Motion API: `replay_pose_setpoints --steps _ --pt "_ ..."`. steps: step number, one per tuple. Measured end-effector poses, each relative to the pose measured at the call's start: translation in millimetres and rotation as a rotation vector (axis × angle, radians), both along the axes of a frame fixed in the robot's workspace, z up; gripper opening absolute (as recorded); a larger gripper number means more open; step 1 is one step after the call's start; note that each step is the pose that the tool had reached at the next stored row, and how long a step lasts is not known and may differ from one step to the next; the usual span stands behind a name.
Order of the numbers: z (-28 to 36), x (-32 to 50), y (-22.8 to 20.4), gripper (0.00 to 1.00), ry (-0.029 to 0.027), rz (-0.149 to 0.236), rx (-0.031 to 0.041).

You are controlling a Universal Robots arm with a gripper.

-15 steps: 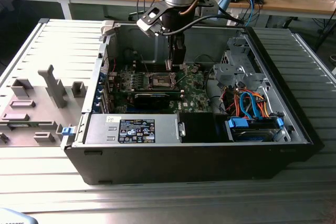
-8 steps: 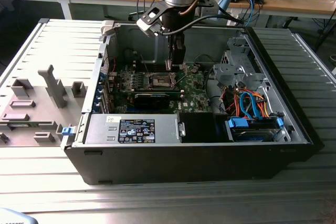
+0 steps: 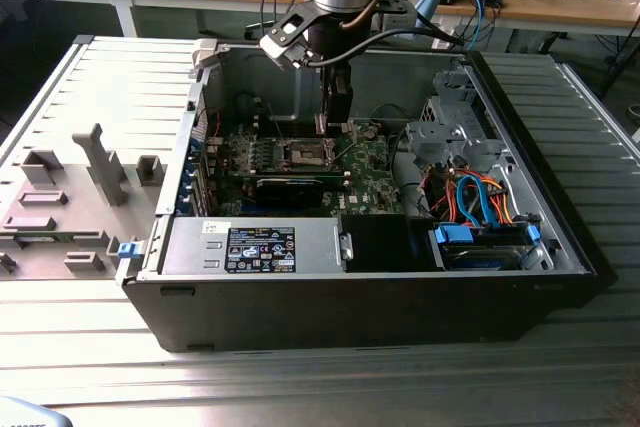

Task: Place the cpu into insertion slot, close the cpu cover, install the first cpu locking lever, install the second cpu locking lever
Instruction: 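Place the cpu into insertion slot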

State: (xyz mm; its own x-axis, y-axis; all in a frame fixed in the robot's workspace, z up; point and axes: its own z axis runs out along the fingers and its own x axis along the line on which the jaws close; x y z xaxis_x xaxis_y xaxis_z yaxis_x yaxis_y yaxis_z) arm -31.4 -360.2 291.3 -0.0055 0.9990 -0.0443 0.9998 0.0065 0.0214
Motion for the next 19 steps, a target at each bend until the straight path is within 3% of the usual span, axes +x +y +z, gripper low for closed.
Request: replay_pose_setpoints --steps 19 --pt "-0.2 0.0 0.0 0.55 0.0 -0.032 0.0"
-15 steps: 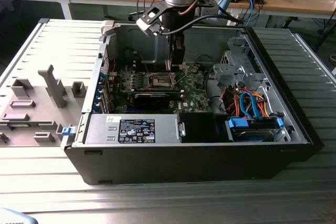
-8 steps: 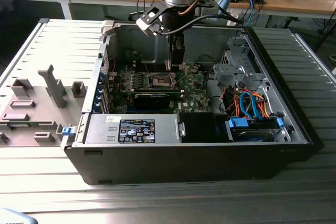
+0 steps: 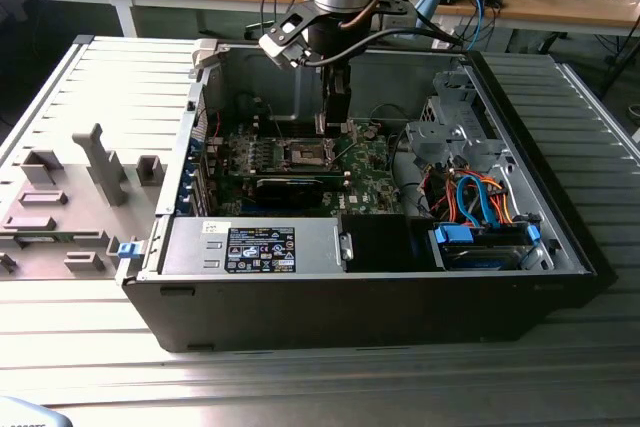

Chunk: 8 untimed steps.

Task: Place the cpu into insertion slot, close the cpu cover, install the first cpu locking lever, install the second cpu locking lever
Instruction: 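Place the cpu into insertion slot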

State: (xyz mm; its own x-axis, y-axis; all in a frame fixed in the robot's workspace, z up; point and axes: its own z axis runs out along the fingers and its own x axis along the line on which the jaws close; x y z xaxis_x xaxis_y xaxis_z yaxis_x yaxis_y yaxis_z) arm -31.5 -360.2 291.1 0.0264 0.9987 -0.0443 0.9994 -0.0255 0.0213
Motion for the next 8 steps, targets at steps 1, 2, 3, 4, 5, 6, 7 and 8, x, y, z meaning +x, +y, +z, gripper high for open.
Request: replay_pose_setpoints --steps 1,2,3,4,5,6,7,8 --pt "0.0 0.0 0.0 0.55 0.0 -0.001 0.0" --pt "0.0 0.0 0.0 0.55 0.0 -0.002 0.0" --pt "0.0 0.0 0.0 0.55 0.0 -0.004 0.0" --pt "0.0 0.0 0.0 0.55 0.0 -0.005 0.0" --pt "0.0 0.0 0.0 0.55 0.0 -0.006 0.0" --pt "0.0 0.0 0.0 0.55 0.0 -0.008 0.0" --pt "0.0 0.0 0.0 0.55 0.0 -0.009 0.0" --pt "0.0 0.0 0.0 0.55 0.0 -0.011 0.0"
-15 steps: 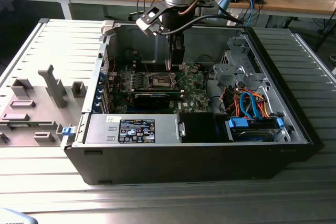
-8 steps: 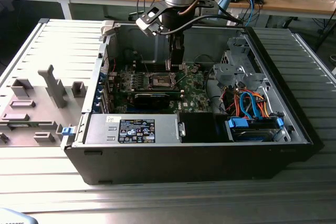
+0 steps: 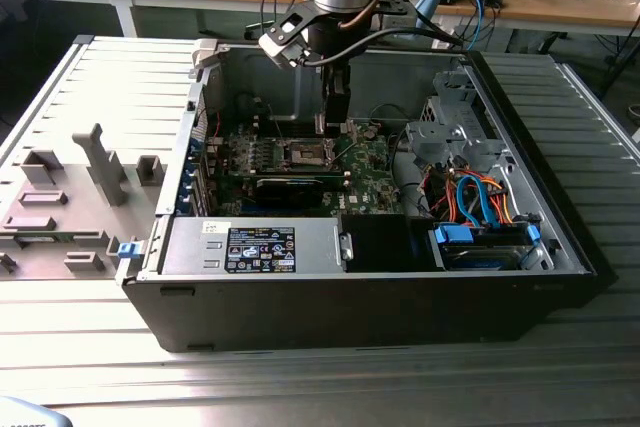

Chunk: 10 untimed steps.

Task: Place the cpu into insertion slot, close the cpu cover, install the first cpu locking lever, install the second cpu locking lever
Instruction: 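Place the cpu into insertion slot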

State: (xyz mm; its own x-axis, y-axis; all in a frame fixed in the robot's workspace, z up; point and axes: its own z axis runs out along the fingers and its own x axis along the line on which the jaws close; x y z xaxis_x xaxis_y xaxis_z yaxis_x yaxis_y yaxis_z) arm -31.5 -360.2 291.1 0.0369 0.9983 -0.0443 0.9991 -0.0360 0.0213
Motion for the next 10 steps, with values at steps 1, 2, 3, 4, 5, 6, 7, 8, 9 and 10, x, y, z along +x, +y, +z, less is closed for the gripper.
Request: replay_pose_setpoints --steps 1,2,3,4,5,6,7,8,9,10 --pt "0.0 0.0 0.0 0.55 0.0 -0.001 0.0" --pt "0.0 0.0 0.0 0.55 0.0 -0.002 0.0" --pt "0.0 0.0 0.0 0.55 0.0001 -0.003 0.0" --pt "0.0 0.0 0.0 0.55 0.0 -0.005 0.0" --pt "0.0 0.0 0.0 0.55 0.0 -0.006 0.0" --pt "0.0 0.0 0.0 0.55 0.0 -0.008 0.0" --pt "0.0 0.0 0.0 0.55 0.0 -0.009 0.0" --pt "-0.1 0.0 0.0 0.55 0.0 -0.01 0.0" --pt "0.0 0.0 0.0 0.55 0.0 -0.011 0.0" --pt "-0.1 0.0 0.0 0.55 0.0 -0.013 0.0"
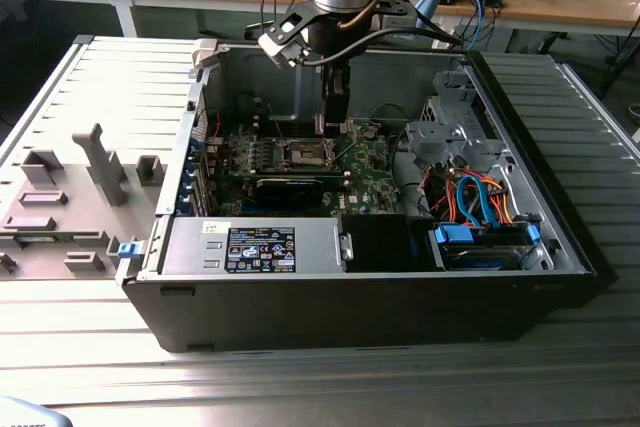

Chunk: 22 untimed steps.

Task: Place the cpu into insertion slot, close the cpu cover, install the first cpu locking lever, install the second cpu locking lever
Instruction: 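Place the cpu into insertion slot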

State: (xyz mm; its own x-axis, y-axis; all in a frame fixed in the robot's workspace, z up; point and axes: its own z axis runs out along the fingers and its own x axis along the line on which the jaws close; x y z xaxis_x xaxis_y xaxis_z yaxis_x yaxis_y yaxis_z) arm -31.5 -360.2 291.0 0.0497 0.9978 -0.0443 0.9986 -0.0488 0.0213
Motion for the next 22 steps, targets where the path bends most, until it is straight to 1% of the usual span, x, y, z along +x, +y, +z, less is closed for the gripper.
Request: replay_pose_setpoints --steps 22 --pt "-0.1 0.0 0.0 0.55 0.0 -0.03 0.0"
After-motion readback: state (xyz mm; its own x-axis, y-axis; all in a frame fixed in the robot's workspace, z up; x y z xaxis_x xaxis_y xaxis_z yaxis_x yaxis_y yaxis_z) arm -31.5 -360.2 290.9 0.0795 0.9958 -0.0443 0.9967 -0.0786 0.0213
